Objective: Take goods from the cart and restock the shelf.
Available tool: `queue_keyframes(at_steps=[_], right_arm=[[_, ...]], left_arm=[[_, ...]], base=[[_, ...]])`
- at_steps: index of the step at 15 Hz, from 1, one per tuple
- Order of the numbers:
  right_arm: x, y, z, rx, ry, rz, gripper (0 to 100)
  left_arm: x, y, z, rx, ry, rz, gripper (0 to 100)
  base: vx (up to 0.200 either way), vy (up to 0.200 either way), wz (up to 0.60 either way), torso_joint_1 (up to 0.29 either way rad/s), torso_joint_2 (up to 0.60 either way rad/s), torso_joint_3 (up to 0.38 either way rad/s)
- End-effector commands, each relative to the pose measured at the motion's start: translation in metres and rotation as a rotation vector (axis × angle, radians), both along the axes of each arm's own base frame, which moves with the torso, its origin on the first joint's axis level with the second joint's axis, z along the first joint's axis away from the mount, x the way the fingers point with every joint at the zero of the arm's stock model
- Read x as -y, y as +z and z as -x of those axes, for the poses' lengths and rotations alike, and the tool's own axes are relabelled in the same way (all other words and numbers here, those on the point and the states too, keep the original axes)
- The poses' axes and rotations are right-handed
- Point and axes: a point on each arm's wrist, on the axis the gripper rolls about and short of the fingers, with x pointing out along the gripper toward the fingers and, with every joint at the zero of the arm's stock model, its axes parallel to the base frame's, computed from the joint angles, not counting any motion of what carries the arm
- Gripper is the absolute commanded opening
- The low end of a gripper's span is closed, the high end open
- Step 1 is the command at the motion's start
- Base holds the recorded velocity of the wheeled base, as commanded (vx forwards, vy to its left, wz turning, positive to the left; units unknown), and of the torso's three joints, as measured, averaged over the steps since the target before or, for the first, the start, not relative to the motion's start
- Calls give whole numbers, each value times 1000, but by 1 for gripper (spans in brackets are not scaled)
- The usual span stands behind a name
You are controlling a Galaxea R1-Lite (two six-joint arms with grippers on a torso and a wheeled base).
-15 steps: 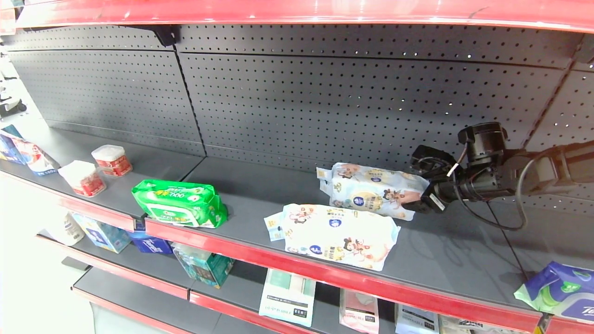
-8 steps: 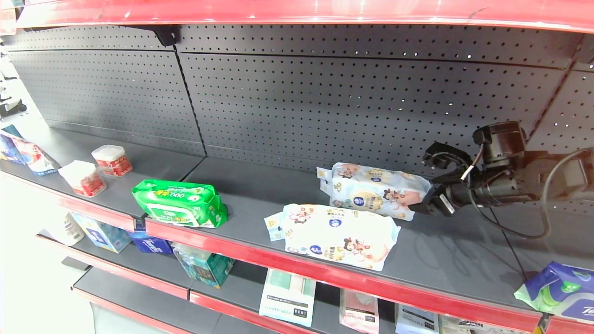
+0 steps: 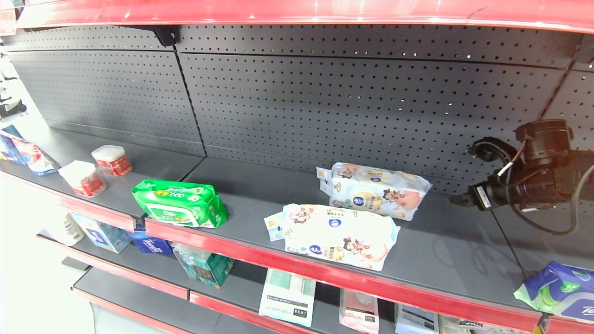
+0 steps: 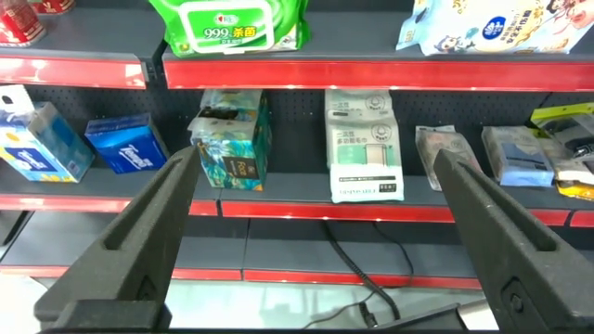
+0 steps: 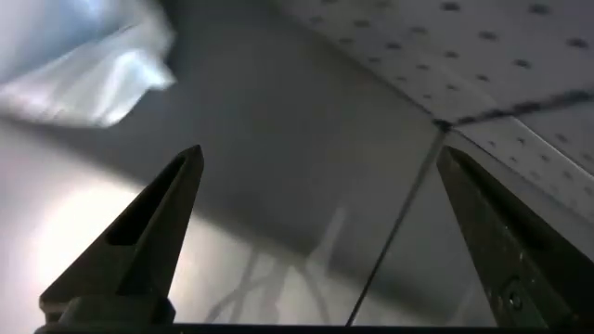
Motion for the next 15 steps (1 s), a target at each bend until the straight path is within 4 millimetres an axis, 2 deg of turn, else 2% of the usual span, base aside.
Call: queue_keyframes(at_steps=[1, 3, 8, 15], right_arm=[[-7, -4, -12, -1, -17, 4, 100], [-17, -8, -18, -8, 2, 11, 100], [-25, -22, -32, 10, 18, 18, 100], [-48, -16, -39, 43, 79, 17, 100]], left_arm=[[0, 0, 0, -1, 0, -1, 100], [0, 0, 0, -1, 2, -1, 100], [0, 0, 0, 0, 3, -1, 100], [0, 0, 0, -3, 3, -1, 100]], base=[[0, 0, 0, 0, 0, 0], [0, 0, 0, 0, 0, 0], [0, 0, 0, 0, 0, 0], [0, 0, 0, 0, 0, 0]])
